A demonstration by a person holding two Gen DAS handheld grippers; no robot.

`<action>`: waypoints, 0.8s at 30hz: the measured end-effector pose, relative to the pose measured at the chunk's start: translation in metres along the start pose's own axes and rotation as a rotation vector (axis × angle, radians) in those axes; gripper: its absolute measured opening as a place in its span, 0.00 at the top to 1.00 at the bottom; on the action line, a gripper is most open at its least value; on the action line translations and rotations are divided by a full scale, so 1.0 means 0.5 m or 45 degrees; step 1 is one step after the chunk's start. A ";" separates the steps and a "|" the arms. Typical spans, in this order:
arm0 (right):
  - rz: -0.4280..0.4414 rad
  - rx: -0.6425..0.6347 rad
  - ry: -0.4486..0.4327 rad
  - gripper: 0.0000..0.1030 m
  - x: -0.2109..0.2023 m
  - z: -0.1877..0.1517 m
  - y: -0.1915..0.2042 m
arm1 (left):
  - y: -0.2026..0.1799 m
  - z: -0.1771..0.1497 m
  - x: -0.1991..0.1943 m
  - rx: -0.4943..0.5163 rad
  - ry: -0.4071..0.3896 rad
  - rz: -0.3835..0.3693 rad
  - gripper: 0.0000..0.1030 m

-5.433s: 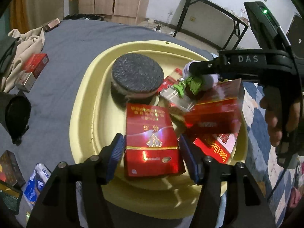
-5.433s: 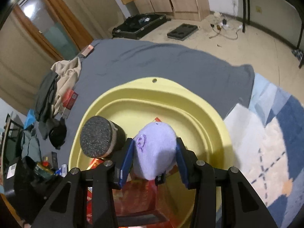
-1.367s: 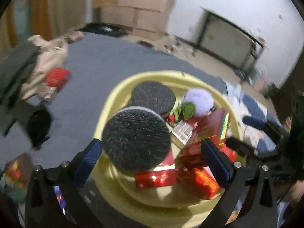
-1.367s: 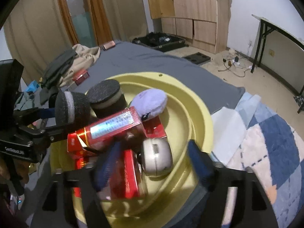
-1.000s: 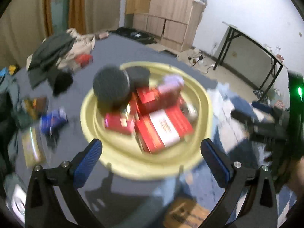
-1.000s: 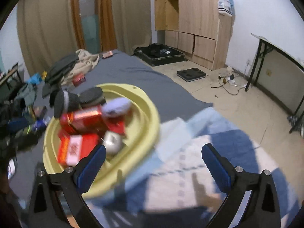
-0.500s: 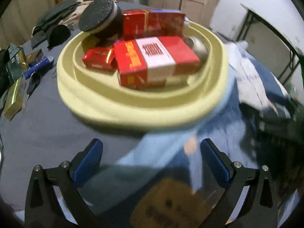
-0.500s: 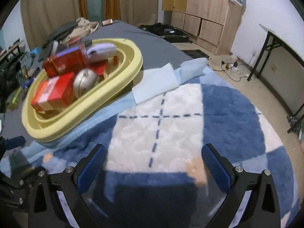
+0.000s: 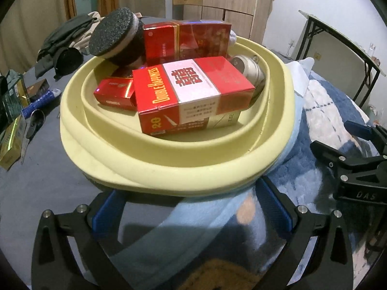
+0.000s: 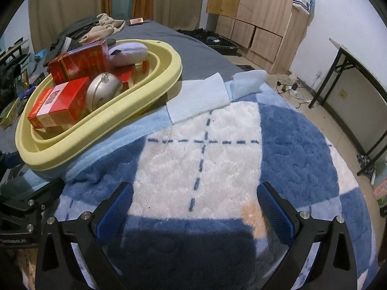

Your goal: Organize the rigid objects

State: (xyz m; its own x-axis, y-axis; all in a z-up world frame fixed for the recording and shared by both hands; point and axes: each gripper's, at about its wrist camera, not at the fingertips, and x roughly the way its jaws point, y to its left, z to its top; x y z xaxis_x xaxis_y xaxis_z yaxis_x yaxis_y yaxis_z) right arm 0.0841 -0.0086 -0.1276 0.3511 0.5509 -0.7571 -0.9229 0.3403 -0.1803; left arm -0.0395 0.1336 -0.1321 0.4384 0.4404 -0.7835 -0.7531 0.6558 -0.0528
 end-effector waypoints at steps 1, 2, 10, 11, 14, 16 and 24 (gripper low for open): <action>0.001 0.000 0.000 0.00 0.001 0.001 -0.001 | -0.001 0.000 0.000 -0.001 0.000 -0.002 0.00; 0.001 0.001 0.000 0.00 0.001 0.000 -0.001 | -0.003 0.000 -0.001 -0.001 0.000 -0.001 0.00; 0.000 -0.001 0.001 0.00 0.001 0.001 -0.001 | -0.004 -0.001 -0.003 -0.001 -0.001 0.001 0.00; 0.001 0.000 0.001 0.00 0.001 0.002 -0.002 | -0.003 -0.001 -0.003 -0.002 -0.001 0.000 0.00; 0.003 0.000 0.002 0.00 0.002 0.002 -0.004 | -0.001 -0.002 -0.003 -0.001 -0.001 0.001 0.00; 0.003 0.000 0.001 0.00 0.001 0.002 -0.002 | -0.002 -0.001 -0.002 -0.002 -0.001 -0.001 0.00; 0.002 0.001 0.001 0.00 0.001 0.002 -0.001 | -0.003 -0.001 -0.003 -0.001 0.000 0.000 0.00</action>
